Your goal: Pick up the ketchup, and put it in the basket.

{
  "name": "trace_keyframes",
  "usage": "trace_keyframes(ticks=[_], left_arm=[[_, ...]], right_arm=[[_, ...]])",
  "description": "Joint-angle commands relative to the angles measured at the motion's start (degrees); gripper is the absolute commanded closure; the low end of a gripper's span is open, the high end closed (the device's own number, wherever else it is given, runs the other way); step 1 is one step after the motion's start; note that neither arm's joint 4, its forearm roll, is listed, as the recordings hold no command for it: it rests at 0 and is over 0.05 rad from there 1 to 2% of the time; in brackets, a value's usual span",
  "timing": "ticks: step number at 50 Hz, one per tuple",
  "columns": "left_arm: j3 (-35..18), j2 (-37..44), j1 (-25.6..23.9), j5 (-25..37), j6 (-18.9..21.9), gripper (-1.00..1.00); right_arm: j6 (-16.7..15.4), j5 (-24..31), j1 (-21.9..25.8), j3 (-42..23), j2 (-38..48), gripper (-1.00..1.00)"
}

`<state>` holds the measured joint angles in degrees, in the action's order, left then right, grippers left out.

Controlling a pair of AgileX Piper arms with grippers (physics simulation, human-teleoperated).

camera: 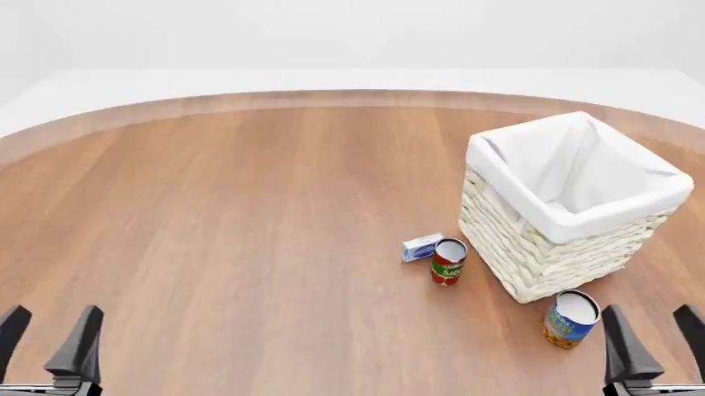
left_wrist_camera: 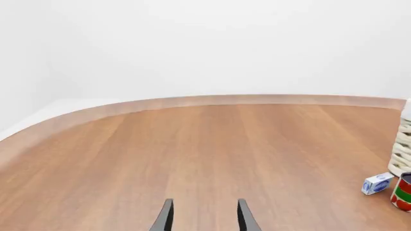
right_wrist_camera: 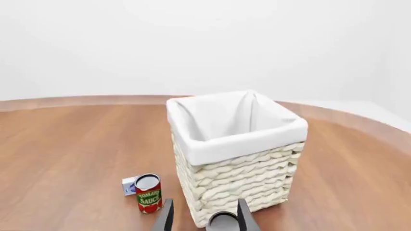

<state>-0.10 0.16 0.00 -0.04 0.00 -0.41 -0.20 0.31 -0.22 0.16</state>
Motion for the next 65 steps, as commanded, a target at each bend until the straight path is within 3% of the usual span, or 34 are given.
trace_keyframes(ticks=[1,16,19,28,43,52,53,65], left_arm=[[-0.15,0.25,0.0,-0.06,0.0,-1.0],[-0.15,0.25,0.0,-0.06,0.0,-1.0],[-0.15,0.25,0.0,-0.06,0.0,-1.0],[-0.15,0.25,0.0,-0.06,0.0,-1.0],[-0.15,0.25,0.0,-0.06,0.0,-1.0],[-0.15,0.25,0.0,-0.06,0.0,-1.0],[-0.15,0.25,0.0,-0.06,0.0,-1.0],[-0.15,0.25,0.0,-0.06,0.0,-1.0]], right_arm=[[-0.22,-0.13,0.49,-0.53,-0.1,-1.0],[-2.21,-0.18,1.49,-0.74,-0.09,-1.0],[-4.35,-0.8,4.75,-1.54,1.17,-1.0],[-5.27,-2.89,8.96,-1.92,3.96,-1.0],[-6.98,-0.58,14.25,-5.76,5.13,-1.0],[-7.63,-1.76,18.6,-8.09,10.73,-1.0],[-7.05,-3.24,21.03,-8.95,14.04,-1.0],[-7.48,-8.97,26.79,-9.93,22.4,-1.0]])
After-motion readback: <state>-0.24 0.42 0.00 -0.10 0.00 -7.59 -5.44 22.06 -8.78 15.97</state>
